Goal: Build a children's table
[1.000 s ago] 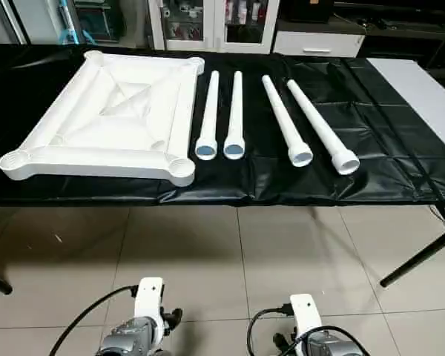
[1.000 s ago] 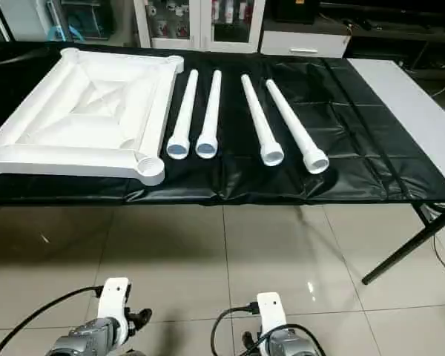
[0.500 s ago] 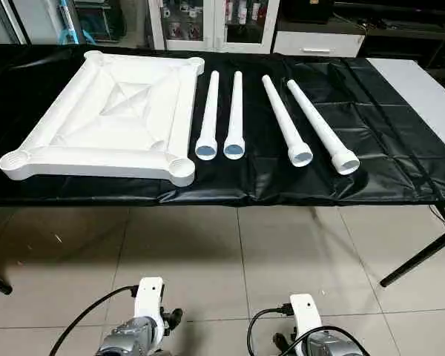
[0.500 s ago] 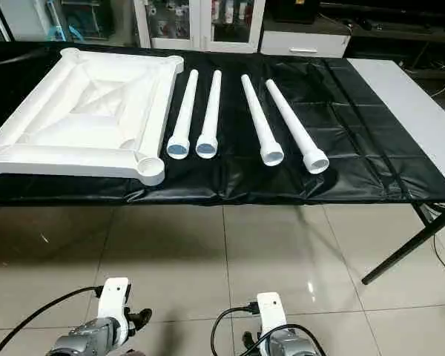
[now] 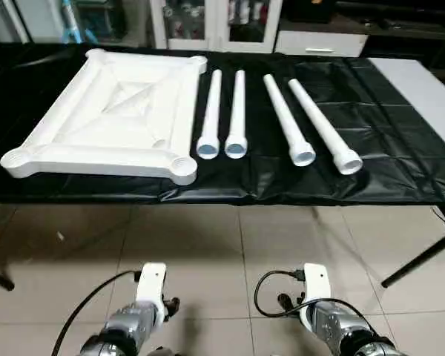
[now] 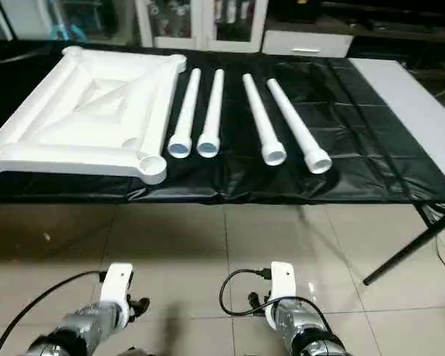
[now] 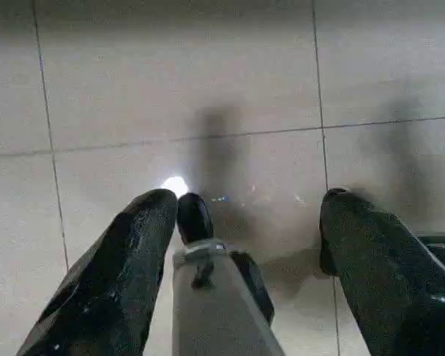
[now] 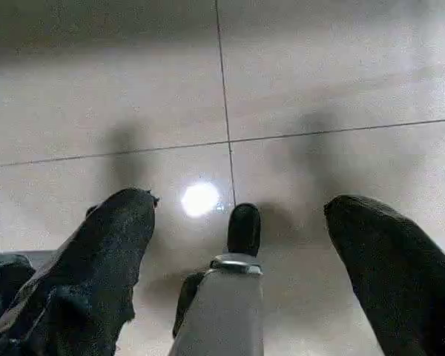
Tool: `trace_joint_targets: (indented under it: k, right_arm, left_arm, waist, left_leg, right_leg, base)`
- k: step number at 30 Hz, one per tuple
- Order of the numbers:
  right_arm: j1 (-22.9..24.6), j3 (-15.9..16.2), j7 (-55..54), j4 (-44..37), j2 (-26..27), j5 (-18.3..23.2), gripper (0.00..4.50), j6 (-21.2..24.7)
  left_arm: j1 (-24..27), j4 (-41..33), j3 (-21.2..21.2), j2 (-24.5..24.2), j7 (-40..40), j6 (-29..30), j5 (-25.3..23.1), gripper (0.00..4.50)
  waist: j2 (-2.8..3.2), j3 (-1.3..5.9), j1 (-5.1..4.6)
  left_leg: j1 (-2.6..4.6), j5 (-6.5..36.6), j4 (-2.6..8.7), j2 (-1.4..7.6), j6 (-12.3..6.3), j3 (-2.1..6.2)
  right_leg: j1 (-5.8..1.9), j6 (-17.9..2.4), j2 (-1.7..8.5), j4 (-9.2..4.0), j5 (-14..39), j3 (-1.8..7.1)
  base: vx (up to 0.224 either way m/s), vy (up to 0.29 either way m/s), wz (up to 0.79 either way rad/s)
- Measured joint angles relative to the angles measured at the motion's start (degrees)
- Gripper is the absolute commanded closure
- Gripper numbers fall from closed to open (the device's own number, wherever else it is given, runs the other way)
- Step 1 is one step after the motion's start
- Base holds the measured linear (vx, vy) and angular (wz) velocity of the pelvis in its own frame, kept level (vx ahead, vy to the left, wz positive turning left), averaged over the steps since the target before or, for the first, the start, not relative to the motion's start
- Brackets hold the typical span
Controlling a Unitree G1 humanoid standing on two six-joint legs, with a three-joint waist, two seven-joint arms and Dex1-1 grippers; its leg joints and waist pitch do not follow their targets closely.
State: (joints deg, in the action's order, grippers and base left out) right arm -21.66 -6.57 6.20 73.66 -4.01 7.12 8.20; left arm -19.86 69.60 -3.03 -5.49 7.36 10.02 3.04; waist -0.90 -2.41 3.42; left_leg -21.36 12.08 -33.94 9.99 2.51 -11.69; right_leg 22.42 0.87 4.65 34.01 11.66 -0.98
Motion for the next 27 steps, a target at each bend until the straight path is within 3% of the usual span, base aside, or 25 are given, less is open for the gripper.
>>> trace_joint_targets:
  k: [3, 7, 9, 11, 13, 16, 19, 21, 25, 27]
  right_arm:
    - [0.0, 0.2, 2.2, -1.4, 0.0, 0.0, 0.24, -1.1]
    - [4.4, 3.2, 6.6, -10.0, -0.5, -0.8, 0.01, -1.1]
    - [11.5, 6.1, 9.1, -22.6, -1.8, -1.2, 0.00, 0.8]
    - [16.2, 7.4, 10.5, -31.1, -3.4, -1.3, 0.00, 3.0]
    - [20.8, 7.8, 11.3, -41.7, -4.8, -0.9, 0.00, 5.5]
    - [29.0, 7.6, 12.9, -62.5, -6.6, 2.1, 0.00, 7.8]
    - [30.7, 7.5, 13.5, -73.3, -7.1, 4.0, 0.00, 8.4]
    - [30.8, 6.8, 13.1, -81.8, -6.8, 7.1, 0.00, 11.8]
    - [24.2, 4.0, 9.7, -92.0, -5.3, 11.4, 0.00, 18.0]
    - [19.2, 2.8, 6.6, -93.4, -4.3, 11.3, 0.00, 20.3]
  left_arm:
    - [1.8, -5.6, -0.4, -0.9, 3.4, -1.5, 0.8, 0.75]
    - [11.7, -22.7, 4.6, -3.5, 9.8, -1.6, -0.1, 0.55]
    - [20.6, -35.4, 6.5, -5.5, 12.3, -1.8, -0.2, 0.31]
    - [25.7, -41.8, 6.5, -6.6, 13.3, -2.1, 0.3, 0.16]
    - [30.0, -49.2, 5.5, -7.2, 13.5, -3.0, 1.7, 0.11]
    - [36.5, -66.2, 3.2, -7.4, 13.5, -4.7, 3.9, 0.05]
    - [37.7, -75.3, 1.3, -7.7, 13.2, -3.6, 5.5, 0.05]
    - [37.7, -82.9, -0.2, -7.4, 12.0, 0.2, 8.5, 0.05]
    - [29.6, -90.7, -4.0, -6.9, 7.9, 7.0, 13.0, 0.05]
    - [23.3, -90.4, -5.3, -5.8, 3.7, 9.6, 11.7, 0.05]
  waist:
    - [-0.11, 0.00, 0.23]
    - [-0.32, 0.03, 0.16]
    - [-0.62, -0.11, 0.26]
    - [-0.79, -0.22, 0.42]
    - [-0.83, -0.30, 0.90]
    - [-1.03, -0.41, 1.62]
    - [-1.16, -0.46, 1.53]
    - [-1.28, -0.71, 1.51]
    - [-1.40, -0.64, 1.50]
    - [-1.57, -0.55, 1.51]
  left_leg:
    - [0.01, 0.0, -0.02, 0.00, -0.05, -0.05]
    - [0.02, 0.0, 0.01, 0.04, -0.07, -0.06]
    - [-0.08, 0.1, 0.08, 0.05, -0.11, -0.07]
    - [-0.15, 0.1, 0.09, 0.05, -0.11, -0.08]
    - [-0.21, 0.1, 0.06, 0.04, -0.11, -0.09]
    - [-0.01, 0.1, 0.26, 0.05, -0.09, -0.09]
    - [0.23, 0.1, 0.39, 0.05, -0.06, -0.07]
    - [0.21, 0.1, 0.42, 0.04, -0.03, 0.00]
    - [0.20, -0.1, 0.36, 0.01, 0.22, 0.07]
    - [0.16, -0.2, 0.35, 0.01, 0.39, 0.10]
  right_leg:
    - [0.02, 0.0, 0.02, 0.04, 0.0, 0.01]
    - [0.02, 0.0, 0.01, 0.02, 0.1, 0.01]
    - [0.11, 0.1, 0.01, -0.04, 0.2, 0.01]
    - [0.18, 0.1, -0.02, -0.05, 0.2, 0.01]
    - [0.28, 0.2, -0.02, 0.03, 0.2, 0.06]
    - [0.17, 0.2, -0.11, -0.09, 0.2, 0.16]
    - [0.19, 0.7, -0.19, -0.06, 0.4, 0.23]
    - [0.28, 0.7, -0.24, -0.02, 0.5, 0.26]
    - [0.29, 1.0, -0.27, 0.08, 0.0, 0.30]
    - [0.29, 1.1, -0.30, 0.17, -0.1, 0.29]
  base:
    - [0.000, 0.000, 0.00]
    - [0.000, 0.000, 0.00]
    - [0.000, 0.000, 0.00]
    - [0.000, 0.000, 0.00]
    - [0.000, 0.000, 0.00]
    - [0.000, 0.000, 0.00]
    - [0.000, 0.000, 0.00]
    - [0.000, 0.000, 0.00]
    - [0.000, 0.000, 0.00]
    - [0.000, 0.000, 0.00]
